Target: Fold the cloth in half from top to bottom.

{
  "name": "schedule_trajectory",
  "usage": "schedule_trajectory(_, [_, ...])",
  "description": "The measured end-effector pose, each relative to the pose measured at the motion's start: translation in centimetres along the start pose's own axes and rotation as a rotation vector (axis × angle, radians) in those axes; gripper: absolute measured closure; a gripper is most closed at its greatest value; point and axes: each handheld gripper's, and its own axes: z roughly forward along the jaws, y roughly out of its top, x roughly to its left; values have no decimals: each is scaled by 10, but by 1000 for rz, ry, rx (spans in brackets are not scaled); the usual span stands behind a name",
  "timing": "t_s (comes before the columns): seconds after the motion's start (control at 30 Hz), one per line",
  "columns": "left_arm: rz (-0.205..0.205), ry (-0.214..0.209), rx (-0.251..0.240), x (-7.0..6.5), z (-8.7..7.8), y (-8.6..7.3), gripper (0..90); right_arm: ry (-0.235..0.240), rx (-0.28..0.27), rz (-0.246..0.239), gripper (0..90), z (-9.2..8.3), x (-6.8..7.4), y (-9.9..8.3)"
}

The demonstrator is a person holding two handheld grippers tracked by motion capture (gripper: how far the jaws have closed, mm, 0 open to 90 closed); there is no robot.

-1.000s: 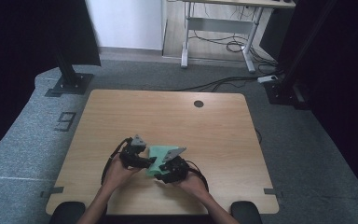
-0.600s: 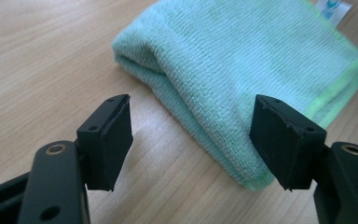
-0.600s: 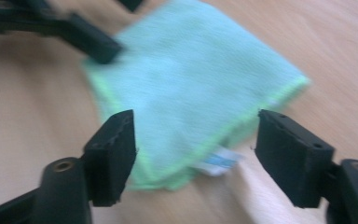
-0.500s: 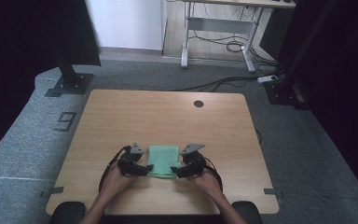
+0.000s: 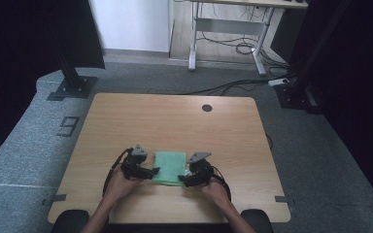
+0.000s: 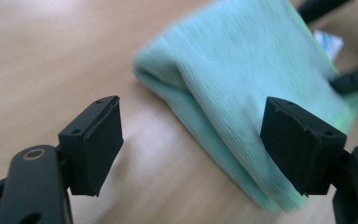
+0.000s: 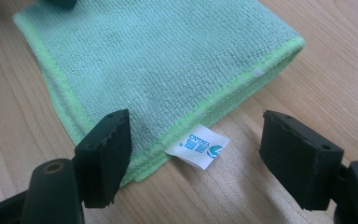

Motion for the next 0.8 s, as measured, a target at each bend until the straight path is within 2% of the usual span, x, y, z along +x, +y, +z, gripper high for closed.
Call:
schedule_trajectory(0.13, [-34,15,-37,14,1,15,207,13,-7,21,251,1,-2,-2])
schedule_trajectory(0.23, [-51,41,-42,23,6,24,208,21,-8,28,251,0,-3,-3])
schedule_trajectory(0.33, [-28,101,3,27,17,26,211,21,-7,29,252,0,-3,-3])
schedule_trajectory(0.47, [-10,145,49,30,31,21,207,19,-11,32,255,0,-2,-3])
schedule_trajectory(0.6, [-5,144,52,30,35,19,200,18,-10,31,257,0,-2,-3])
schedule_trajectory(0.7, [31,167,33,23,26,21,200,17,-13,32,258,0,-2,-4])
schedule_trajectory(0.73, [33,161,22,20,22,22,200,17,-12,32,258,0,-2,-3])
schedule_trajectory(0.8, [45,119,0,12,11,20,195,18,-11,34,257,0,-2,-3])
